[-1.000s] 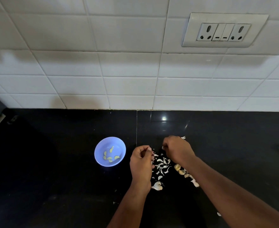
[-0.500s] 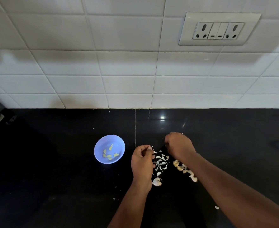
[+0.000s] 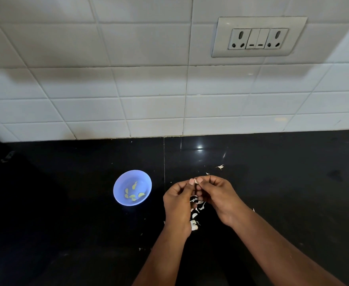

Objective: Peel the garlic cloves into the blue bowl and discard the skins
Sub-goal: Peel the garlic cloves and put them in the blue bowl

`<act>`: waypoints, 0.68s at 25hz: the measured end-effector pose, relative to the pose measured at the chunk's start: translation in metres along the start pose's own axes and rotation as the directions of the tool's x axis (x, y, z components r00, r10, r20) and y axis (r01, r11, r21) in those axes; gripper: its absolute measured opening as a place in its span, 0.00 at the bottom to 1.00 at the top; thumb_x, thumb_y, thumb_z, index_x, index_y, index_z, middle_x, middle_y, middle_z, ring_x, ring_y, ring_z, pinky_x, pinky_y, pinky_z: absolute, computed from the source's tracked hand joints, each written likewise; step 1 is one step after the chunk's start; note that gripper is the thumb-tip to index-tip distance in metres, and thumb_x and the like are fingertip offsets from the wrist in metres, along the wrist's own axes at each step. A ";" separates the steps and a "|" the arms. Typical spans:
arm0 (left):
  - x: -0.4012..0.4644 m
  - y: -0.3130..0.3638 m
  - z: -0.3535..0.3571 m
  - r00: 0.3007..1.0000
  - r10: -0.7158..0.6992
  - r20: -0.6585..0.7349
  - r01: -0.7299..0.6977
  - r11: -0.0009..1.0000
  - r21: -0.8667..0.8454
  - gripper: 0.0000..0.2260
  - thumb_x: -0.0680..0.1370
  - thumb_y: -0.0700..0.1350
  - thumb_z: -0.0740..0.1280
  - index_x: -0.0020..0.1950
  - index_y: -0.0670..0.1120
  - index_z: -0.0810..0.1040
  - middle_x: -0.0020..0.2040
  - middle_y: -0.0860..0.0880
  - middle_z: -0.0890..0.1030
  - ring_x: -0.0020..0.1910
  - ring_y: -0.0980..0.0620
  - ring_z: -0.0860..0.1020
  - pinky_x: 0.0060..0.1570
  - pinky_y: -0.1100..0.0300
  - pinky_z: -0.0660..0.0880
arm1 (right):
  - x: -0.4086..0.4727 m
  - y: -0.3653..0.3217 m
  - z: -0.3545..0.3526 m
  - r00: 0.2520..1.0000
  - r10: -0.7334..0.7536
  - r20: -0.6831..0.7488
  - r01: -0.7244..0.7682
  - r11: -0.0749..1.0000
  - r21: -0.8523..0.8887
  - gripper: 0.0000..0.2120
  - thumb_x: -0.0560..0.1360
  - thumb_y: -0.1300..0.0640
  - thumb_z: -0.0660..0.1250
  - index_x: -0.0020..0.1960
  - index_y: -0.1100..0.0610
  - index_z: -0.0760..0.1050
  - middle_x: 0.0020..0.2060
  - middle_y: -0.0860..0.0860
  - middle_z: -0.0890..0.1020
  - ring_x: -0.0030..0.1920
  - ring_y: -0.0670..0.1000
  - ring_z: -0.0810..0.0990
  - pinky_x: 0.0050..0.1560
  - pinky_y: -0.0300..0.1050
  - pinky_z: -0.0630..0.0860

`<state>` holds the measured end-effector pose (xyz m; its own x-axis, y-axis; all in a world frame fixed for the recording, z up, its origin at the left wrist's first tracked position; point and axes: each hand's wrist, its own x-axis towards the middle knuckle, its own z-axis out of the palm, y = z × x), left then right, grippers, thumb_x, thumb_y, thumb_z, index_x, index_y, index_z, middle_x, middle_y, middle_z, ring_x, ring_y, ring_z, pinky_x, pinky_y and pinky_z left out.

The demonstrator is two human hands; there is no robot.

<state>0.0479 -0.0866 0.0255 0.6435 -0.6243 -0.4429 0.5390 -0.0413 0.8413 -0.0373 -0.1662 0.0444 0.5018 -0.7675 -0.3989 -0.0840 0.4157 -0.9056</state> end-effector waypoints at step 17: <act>0.008 0.012 -0.012 0.914 0.390 0.112 -0.356 0.637 0.684 0.04 0.79 0.51 0.72 0.46 0.54 0.79 0.45 0.58 0.82 0.44 0.61 0.81 0.46 0.55 0.79 | -0.005 0.009 0.000 0.999 -0.010 0.051 0.012 1.000 -0.029 0.09 0.82 0.61 0.69 0.55 0.64 0.85 0.38 0.55 0.84 0.39 0.48 0.80 0.40 0.41 0.77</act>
<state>0.0658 -0.0826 0.0285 0.7373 -0.6743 -0.0416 -0.2574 -0.3373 0.9055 -0.0412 -0.1584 0.0380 0.5461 -0.7458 -0.3815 -0.1028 0.3923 -0.9141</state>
